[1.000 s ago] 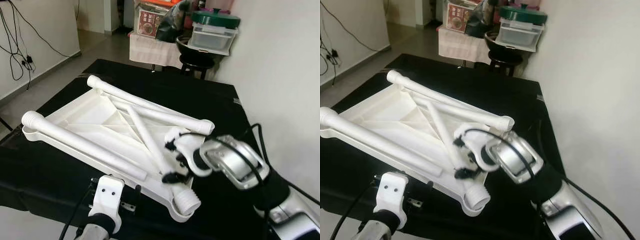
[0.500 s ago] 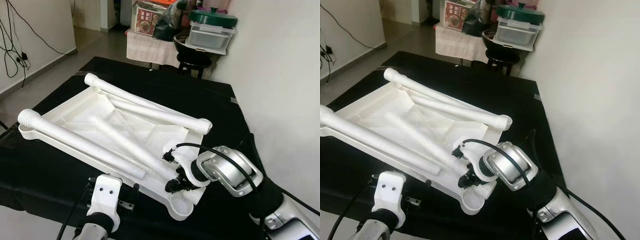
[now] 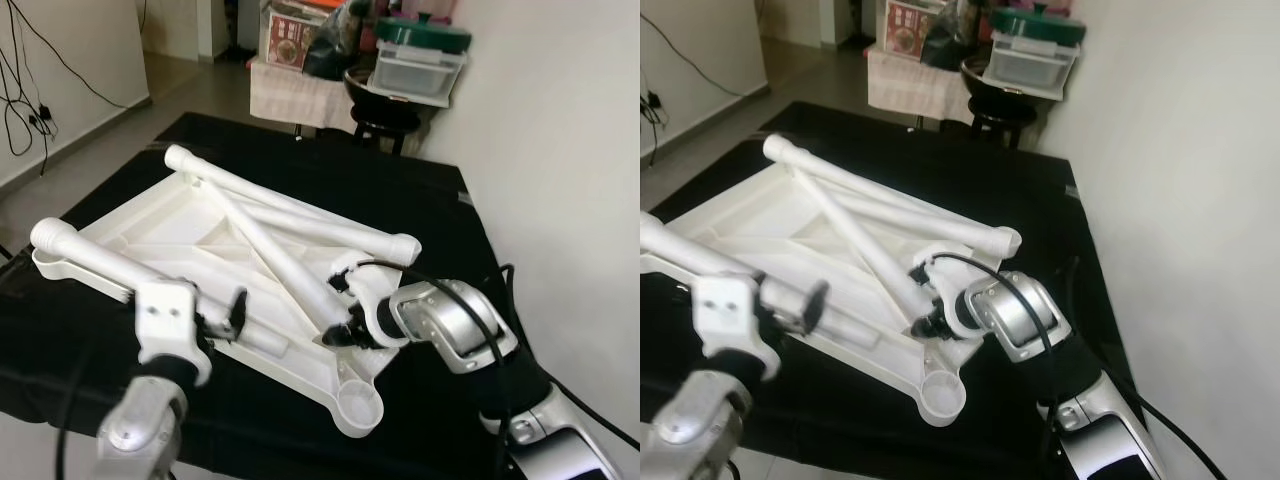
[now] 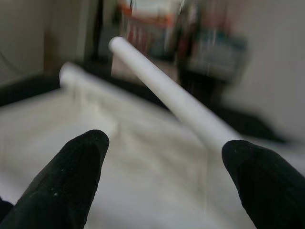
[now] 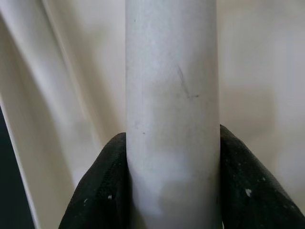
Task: Building children table
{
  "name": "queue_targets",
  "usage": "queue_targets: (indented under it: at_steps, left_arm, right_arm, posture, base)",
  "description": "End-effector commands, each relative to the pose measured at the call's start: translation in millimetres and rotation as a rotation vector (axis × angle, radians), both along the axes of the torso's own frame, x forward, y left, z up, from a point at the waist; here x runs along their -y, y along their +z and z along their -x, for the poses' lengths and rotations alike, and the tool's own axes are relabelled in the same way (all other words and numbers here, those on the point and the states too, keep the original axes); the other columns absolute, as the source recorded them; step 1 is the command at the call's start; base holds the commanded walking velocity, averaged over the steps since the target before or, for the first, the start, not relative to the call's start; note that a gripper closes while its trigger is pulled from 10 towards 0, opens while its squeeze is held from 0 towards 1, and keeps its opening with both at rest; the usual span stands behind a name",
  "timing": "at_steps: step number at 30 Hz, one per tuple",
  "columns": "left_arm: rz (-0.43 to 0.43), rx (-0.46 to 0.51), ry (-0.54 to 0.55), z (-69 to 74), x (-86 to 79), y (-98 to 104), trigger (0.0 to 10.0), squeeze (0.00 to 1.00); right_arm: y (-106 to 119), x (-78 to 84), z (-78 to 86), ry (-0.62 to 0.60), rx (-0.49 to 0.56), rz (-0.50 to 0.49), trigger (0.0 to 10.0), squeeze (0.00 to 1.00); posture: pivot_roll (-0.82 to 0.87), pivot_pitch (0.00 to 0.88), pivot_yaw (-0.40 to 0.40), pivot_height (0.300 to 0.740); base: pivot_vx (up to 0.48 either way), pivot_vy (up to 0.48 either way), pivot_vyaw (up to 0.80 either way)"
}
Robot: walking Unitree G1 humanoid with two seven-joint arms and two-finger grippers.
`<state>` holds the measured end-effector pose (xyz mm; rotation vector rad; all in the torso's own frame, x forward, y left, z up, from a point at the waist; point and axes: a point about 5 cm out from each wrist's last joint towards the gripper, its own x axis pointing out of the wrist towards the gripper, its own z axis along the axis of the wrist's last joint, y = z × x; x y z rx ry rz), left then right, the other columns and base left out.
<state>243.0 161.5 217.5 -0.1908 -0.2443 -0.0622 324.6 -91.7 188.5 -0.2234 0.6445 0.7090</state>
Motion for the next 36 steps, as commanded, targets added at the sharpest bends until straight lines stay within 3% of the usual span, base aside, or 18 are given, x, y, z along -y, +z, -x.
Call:
queue_targets:
  at_steps: [1, 3, 4, 5, 7, 8, 9, 13, 17, 18, 22, 24, 29, 30, 31, 32, 36]
  left_arm:
    - [0.119, 0.047, -0.051, -2.9, -1.2, 13.2, 10.0, 0.0]
    - [0.242, 0.103, -0.1, -10.9, -4.2, 28.7, 10.0, 0.0]
    - [0.242, 0.103, -0.1, -10.9, -4.2, 28.7, 10.0, 0.0]
    - [0.292, 0.127, -0.131, -14.2, -4.6, 35.1, 10.0, 1.0]
    - [0.426, 0.172, -0.189, -22.9, -4.7, 50.1, 10.0, 1.0]
    - [0.426, 0.172, -0.189, -22.9, -4.7, 50.1, 10.0, 1.0]
    - [0.48, 0.179, -0.211, -27.1, -5.5, 55.9, 10.0, 1.0]
    - [0.537, 0.191, -0.256, -38.8, -7.5, 69.1, 10.0, 1.0]
    - [0.551, 0.187, -0.272, -42.1, -8.7, 73.5, 10.0, 1.0]
    - [0.54, 0.189, -0.3, -49.0, -7.6, 82.1, 10.0, 0.02]
    - [0.525, 0.197, -0.322, -54.0, -6.0, 90.6, 10.0, 0.0]
    - [0.518, 0.207, -0.36, -60.4, -5.6, 108.5, 10.0, 0.0]
    - [0.524, 0.209, -0.367, -61.1, -7.7, 114.2, 10.0, 0.0]
    - [0.529, 0.213, -0.37, -60.3, -9.0, 116.5, 2.9, 0.0]
    - [0.529, 0.213, -0.37, -60.3, -9.0, 116.5, 2.9, 0.0]
    - [0.533, 0.217, -0.375, -59.3, -9.8, 118.3, 0.0, 0.0]
    - [0.538, 0.217, -0.418, -56.0, -10.1, 122.3, 0.0, 0.0]
  right_arm:
    - [28.2, -1.7, -11.4, -0.014, 0.157, -0.104, 0.0, 0.0]
    - [42.3, -9.4, -17.0, -0.024, 0.266, -0.179, 0.0, 0.0]
    - [42.3, -9.4, -17.0, -0.024, 0.266, -0.179, 0.0, 0.0]
    - [47.8, -14.3, -17.5, -0.02, 0.294, -0.212, 0.0, 0.0]
    - [60.5, -26.6, -15.1, 0.017, 0.379, -0.264, 0.0, 0.0]
    - [60.5, -26.6, -15.1, 0.017, 0.379, -0.264, 0.0, 0.0]
    - [64.8, -32.2, -13.1, 0.042, 0.413, -0.281, 0.0, 0.0]
    - [67.3, -46.0, -4.6, 0.124, 0.449, -0.287, 0.0, 0.0]
    - [67.0, -49.5, -2.9, 0.144, 0.456, -0.293, 0.0, 0.0]
    - [66.2, -55.2, 2.7, 0.191, 0.455, -0.311, 0.0, 0.0]
    - [65.5, -59.3, 7.7, 0.232, 0.451, -0.327, 0.0, 0.0]
    - [61.5, -65.2, 15.8, 0.306, 0.473, -0.331, 0.0, 0.0]
    - [56.3, -66.3, 18.8, 0.333, 0.481, -0.309, 0.0, 0.0]
    - [52.7, -66.4, 18.8, 0.333, 0.481, -0.296, 0.0, 0.0]
    - [52.7, -66.4, 18.8, 0.333, 0.481, -0.296, 0.0, 0.0]
    - [50.0, -66.4, 18.5, 0.332, 0.483, -0.285, 0.0, 0.0]
    - [45.9, -65.8, 14.1, 0.301, 0.491, -0.274, 0.0, 0.0]
  posture:
    - [-0.05, 0.028, -0.145, 0.74]
    - [-0.05, 0.02, -0.137, 0.74]
    - [-0.05, 0.02, -0.137, 0.74]
    - [-0.05, 0.015, -0.129, 0.74]
    - [-0.05, 0.011, -0.121, 0.74]
    - [-0.05, 0.011, -0.121, 0.74]
    - [-0.05, 0.011, -0.121, 0.74]
    - [-0.05, 0.0, -0.109, 0.74]
    - [-0.05, 0.0, -0.109, 0.74]
    - [-0.04, 0.0, -0.104, 0.74]
    - [-0.04, 0.0, -0.103, 0.74]
    - [-0.05, 0.0, -0.091, 0.74]
    - [-0.05, 0.0, -0.088, 0.74]
    - [-0.05, 0.0, -0.087, 0.74]
    - [-0.05, 0.0, -0.087, 0.74]
    - [-0.05, 0.0, -0.087, 0.74]
    - [-0.04, 0.0, -0.09, 0.74]
  base:
    - [0.0, 0.0, 0.0]
    - [0.0, 0.0, 0.0]
    - [0.0, 0.0, 0.0]
    - [0.0, 0.0, 0.0]
    - [0.0, 0.0, 0.0]
    - [0.0, 0.0, 0.0]
    - [0.0, 0.0, 0.0]
    - [0.0, 0.0, 0.0]
    - [0.0, 0.0, 0.0]
    - [0.0, 0.0, 0.0]
    - [0.0, 0.0, 0.0]
    - [0.0, 0.0, 0.0]
    - [0.0, 0.0, 0.0]
    - [0.0, 0.0, 0.0]
    - [0.0, 0.0, 0.0]
    - [0.0, 0.0, 0.0]
    - [0.0, 0.0, 0.0]
